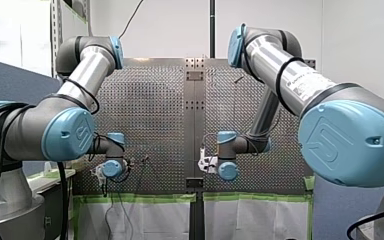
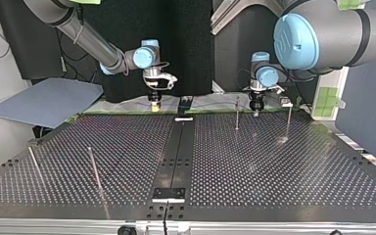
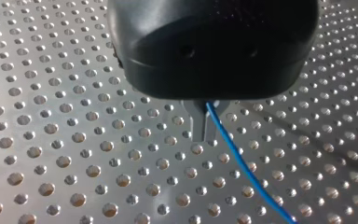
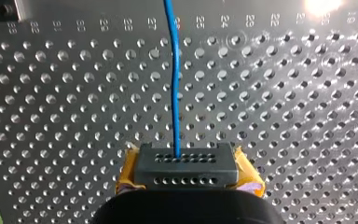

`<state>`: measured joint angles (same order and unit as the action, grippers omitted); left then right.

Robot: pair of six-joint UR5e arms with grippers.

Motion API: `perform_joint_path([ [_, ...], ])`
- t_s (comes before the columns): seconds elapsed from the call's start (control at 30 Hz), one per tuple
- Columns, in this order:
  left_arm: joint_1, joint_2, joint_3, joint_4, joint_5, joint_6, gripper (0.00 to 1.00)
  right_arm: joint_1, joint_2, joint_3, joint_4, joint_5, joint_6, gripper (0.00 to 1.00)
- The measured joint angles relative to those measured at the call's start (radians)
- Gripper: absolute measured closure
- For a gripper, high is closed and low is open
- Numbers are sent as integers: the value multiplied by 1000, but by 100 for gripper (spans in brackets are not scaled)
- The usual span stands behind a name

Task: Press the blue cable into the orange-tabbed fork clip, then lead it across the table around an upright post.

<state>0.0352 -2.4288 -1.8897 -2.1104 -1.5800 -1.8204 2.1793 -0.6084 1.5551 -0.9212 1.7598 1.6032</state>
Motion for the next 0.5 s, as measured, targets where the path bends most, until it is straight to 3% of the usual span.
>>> perform_joint_path([
  [0.27,4,0,1,0,24,29,100,0,0,0,2,-3,-3,100],
  [0.3,4,0,1,-4,29,32,94,0,0,0,3,-3,-3,100],
  [0.33,4,0,1,-7,35,34,79,1,0,0,5,-3,-3,100],
  [0.37,4,0,1,-10,42,37,79,2,0,0,6,-3,-3,100],
  [0.43,5,0,1,-17,58,42,43,2,0,0,8,-3,-4,100],
  [0.47,6,0,1,-21,66,45,43,2,0,0,9,-3,-4,100],
  [0.5,7,0,1,-28,75,48,21,3,0,0,10,-3,-4,100],
])
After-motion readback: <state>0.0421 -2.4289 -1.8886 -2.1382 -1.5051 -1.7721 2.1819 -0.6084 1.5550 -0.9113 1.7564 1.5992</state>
